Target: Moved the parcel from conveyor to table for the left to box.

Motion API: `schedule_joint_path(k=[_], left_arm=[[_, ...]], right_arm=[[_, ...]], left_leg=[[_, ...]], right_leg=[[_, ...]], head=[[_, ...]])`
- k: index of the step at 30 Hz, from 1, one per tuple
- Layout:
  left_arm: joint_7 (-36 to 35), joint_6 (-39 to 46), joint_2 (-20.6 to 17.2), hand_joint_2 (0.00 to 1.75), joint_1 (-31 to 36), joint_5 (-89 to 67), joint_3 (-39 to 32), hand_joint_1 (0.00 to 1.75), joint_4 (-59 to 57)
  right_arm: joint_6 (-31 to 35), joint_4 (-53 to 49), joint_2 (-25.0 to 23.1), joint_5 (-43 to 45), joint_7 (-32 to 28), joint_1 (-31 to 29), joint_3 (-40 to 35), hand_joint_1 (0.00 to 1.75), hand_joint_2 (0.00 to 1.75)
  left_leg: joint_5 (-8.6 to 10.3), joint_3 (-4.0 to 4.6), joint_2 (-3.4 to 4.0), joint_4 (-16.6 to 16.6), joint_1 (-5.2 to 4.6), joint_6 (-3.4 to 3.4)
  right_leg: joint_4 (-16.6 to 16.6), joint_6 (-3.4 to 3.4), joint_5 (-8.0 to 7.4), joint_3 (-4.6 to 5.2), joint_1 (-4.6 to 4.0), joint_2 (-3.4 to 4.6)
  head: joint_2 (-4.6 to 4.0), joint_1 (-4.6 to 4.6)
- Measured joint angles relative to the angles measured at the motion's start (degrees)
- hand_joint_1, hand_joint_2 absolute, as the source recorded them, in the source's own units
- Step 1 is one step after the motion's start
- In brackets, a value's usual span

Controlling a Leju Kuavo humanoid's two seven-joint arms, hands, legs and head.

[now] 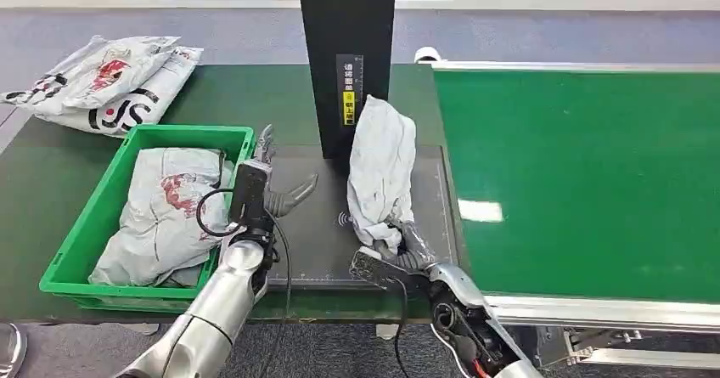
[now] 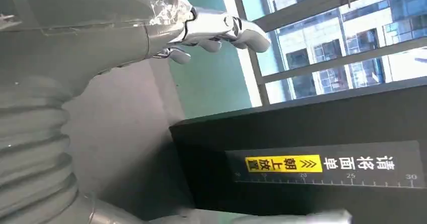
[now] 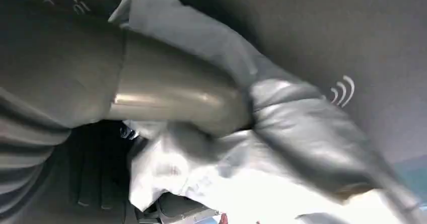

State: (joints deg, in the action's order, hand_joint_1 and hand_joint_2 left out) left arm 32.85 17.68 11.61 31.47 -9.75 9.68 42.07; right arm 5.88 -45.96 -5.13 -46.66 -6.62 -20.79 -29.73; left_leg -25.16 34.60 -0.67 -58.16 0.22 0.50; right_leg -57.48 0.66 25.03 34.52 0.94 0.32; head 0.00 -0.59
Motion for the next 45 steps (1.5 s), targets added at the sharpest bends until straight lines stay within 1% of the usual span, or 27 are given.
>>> schedule_joint_path(k=[4,10,17,19,23,27,31,35,39,45], left_arm=[[0.63,1.20,-0.24,1.75,-0.12,0.33,0.00,0.00,0.39],[0.68,1.46,-0.74,1.75,-0.32,0.33,0.00,0.00,1.20],[0.65,1.51,-0.92,1.75,-0.37,0.33,0.00,0.00,1.49],[0.68,1.66,-0.92,1.75,-0.38,0.35,0.00,0.00,1.51],[1.92,3.59,-0.96,1.75,-0.92,0.37,0.00,0.00,2.43],[3.41,5.27,-0.90,1.75,-1.43,0.13,0.00,0.00,3.52],[5.07,7.74,-0.55,1.75,-1.64,-1.42,0.00,0.00,3.54],[5.46,8.76,0.55,1.75,-1.63,-2.89,0.53,0.00,3.30],[4.74,7.76,1.22,1.75,-1.55,-5.14,2.32,0.00,2.58],[2.91,5.95,1.81,1.75,-0.95,-7.07,4.22,0.00,1.49]], right_arm=[[2.73,0.24,1.52,3.54,-2.90,-0.25,-1.26,0.00,1.75],[2.89,-0.22,2.53,4.48,-3.08,-0.11,-1.35,0.00,1.75],[2.89,-0.24,2.66,4.50,-3.08,-0.10,-1.42,0.00,1.75],[3.96,-0.29,2.66,4.92,-3.52,-0.03,-1.42,0.00,1.75],[9.71,-3.72,2.91,10.32,-7.46,1.97,-0.78,0.00,1.75],[15.61,-12.29,2.91,18.76,-12.86,4.55,3.97,0.00,1.75],[19.02,-17.69,2.84,26.63,-18.65,6.15,10.28,0.00,1.75],[18.60,-18.65,2.36,33.14,-22.03,5.98,14.94,0.00,1.75],[12.95,-18.16,1.72,42.33,-22.27,4.29,18.59,0.00,1.75],[11.65,-13.80,1.36,43.12,-23.04,0.00,21.27,0.00,1.75]], left_leg=[[0.01,-0.05,0.01,0.00,0.01,0.01],[0.06,-0.04,-0.01,0.00,0.00,0.01],[0.05,-0.04,-0.01,-0.01,-0.01,0.00],[0.05,-0.03,-0.02,-0.01,-0.01,0.00],[0.06,0.06,-0.04,-0.01,-0.01,0.00],[0.06,0.09,-0.06,-0.01,-0.01,0.01],[0.03,0.14,-0.08,-0.01,-0.01,0.01],[0.02,0.14,-0.06,-0.01,-0.03,0.00],[0.03,0.14,-0.04,-0.01,-0.04,0.00],[0.07,0.13,-0.03,-0.02,-0.03,0.01]], right_leg=[[-0.01,-0.01,-0.01,-0.08,-0.01,0.00],[-0.02,-0.03,-0.04,-0.09,0.00,-0.02],[0.00,-0.01,-0.05,-0.10,0.01,-0.02],[0.00,-0.01,-0.05,-0.10,0.01,-0.02],[-0.02,-0.01,-0.06,-0.05,0.01,-0.03],[-0.02,-0.01,-0.06,0.04,0.01,-0.02],[-0.02,-0.01,-0.06,0.07,0.02,-0.04],[0.00,0.00,-0.06,0.07,0.03,-0.03],[-0.01,-0.01,-0.07,0.08,0.03,-0.03],[-0.02,-0.01,-0.08,0.08,0.03,0.00]], head=[[0.00,0.00],[-0.02,0.00],[0.00,0.00],[0.00,0.00],[-0.02,0.00],[0.00,0.00],[0.00,0.00],[-0.02,0.00],[-0.02,0.00],[-0.02,0.00]])
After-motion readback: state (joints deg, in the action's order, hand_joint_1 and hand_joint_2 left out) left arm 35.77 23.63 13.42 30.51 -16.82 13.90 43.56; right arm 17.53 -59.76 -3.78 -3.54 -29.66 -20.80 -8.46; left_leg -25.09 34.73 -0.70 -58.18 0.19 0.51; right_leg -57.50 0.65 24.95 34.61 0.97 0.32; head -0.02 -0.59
